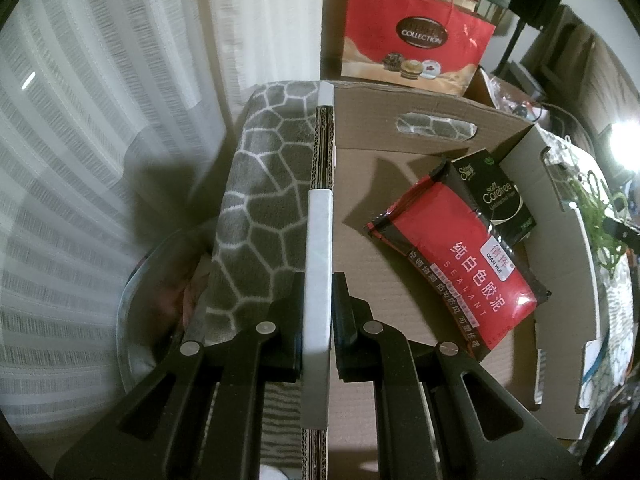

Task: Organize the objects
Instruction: 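Grasp the lime-green coiled cable with the right gripper, then carry the green cable into the box and open the right gripper, then grasp the white cable with tag with the right gripper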

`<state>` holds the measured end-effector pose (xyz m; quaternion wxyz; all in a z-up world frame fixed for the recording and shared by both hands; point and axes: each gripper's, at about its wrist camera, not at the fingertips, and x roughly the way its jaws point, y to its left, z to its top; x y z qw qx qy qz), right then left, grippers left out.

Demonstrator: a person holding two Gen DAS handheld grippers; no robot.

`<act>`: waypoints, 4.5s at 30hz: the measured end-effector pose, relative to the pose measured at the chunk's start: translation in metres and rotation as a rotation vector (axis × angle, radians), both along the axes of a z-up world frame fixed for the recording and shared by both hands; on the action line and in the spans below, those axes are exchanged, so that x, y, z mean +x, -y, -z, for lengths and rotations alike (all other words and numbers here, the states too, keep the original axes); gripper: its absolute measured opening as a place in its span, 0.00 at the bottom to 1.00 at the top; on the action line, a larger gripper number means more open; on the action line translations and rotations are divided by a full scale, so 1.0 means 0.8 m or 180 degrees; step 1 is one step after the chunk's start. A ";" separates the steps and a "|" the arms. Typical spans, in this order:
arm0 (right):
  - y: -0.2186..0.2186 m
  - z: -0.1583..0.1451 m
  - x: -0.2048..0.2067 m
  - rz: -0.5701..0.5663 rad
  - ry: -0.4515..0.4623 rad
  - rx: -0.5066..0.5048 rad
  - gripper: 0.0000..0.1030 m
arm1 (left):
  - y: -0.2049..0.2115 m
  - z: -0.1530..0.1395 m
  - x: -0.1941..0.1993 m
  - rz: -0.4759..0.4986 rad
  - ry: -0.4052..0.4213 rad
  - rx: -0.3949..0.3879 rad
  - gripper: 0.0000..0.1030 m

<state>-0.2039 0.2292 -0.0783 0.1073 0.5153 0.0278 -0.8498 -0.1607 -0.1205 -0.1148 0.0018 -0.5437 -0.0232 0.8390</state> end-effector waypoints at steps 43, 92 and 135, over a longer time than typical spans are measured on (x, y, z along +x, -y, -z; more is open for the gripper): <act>0.145 -0.123 0.076 -0.1013 -0.0144 -0.0708 0.12 | 0.005 0.000 0.000 -0.0071 0.0049 0.0146 0.10; 0.284 -0.023 0.137 -0.1625 0.0212 -0.0401 0.47 | 0.008 0.001 -0.002 -0.0146 0.0048 0.0189 0.10; -0.051 -0.011 -0.037 0.0168 0.0028 0.0243 0.67 | 0.007 0.001 0.000 -0.0138 0.0041 0.0153 0.10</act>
